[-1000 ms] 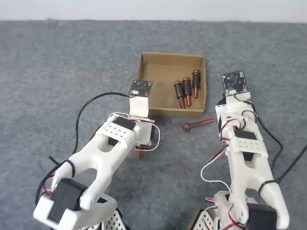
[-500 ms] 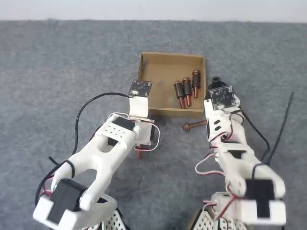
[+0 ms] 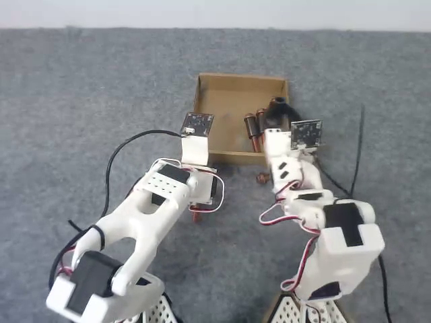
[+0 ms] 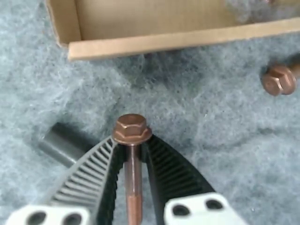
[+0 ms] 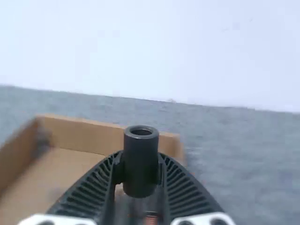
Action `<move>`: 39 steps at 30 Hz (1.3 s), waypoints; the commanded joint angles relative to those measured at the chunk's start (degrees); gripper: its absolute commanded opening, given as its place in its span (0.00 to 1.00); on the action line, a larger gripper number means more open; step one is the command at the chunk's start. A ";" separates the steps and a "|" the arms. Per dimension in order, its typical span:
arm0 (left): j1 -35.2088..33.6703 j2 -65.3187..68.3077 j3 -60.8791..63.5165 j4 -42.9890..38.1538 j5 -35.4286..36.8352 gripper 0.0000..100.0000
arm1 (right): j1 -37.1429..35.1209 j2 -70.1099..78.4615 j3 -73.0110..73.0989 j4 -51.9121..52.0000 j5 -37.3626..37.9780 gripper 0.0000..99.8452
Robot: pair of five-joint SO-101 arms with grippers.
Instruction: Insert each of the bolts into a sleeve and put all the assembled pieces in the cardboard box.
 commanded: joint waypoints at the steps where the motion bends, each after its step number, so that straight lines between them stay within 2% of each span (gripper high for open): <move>1: -0.44 -3.60 -0.57 0.44 -0.70 0.01 | -1.36 -1.10 -2.64 -1.54 -7.38 0.01; 6: -0.44 -3.60 -0.66 0.44 -0.70 0.01 | -1.63 -1.19 1.14 -1.98 -11.78 0.01; 10: -0.62 -3.60 -0.75 0.44 -0.70 0.01 | -2.07 -3.38 7.74 -8.84 -11.78 0.01; 14: -0.62 -3.60 -0.75 0.44 -0.70 0.01 | -5.23 -6.73 15.47 -14.11 -11.69 0.01; 18: -0.70 -3.60 -0.84 0.44 -0.70 0.01 | -8.84 -8.31 20.40 -14.81 -11.52 0.01; 22: -0.70 -3.60 -0.84 0.44 -0.70 0.01 | -10.86 -8.84 24.35 -16.66 -5.45 0.01; 25: -0.70 -3.60 -0.75 0.44 -0.70 0.01 | -12.97 -8.84 29.10 -24.13 -2.29 0.01; 30: -0.70 -3.60 -0.75 0.44 -0.70 0.01 | -16.31 -8.31 34.99 -31.25 -2.02 0.01; 39: -0.44 -3.69 -1.10 0.44 -0.62 0.01 | -16.48 -8.31 35.87 -30.90 -2.02 0.01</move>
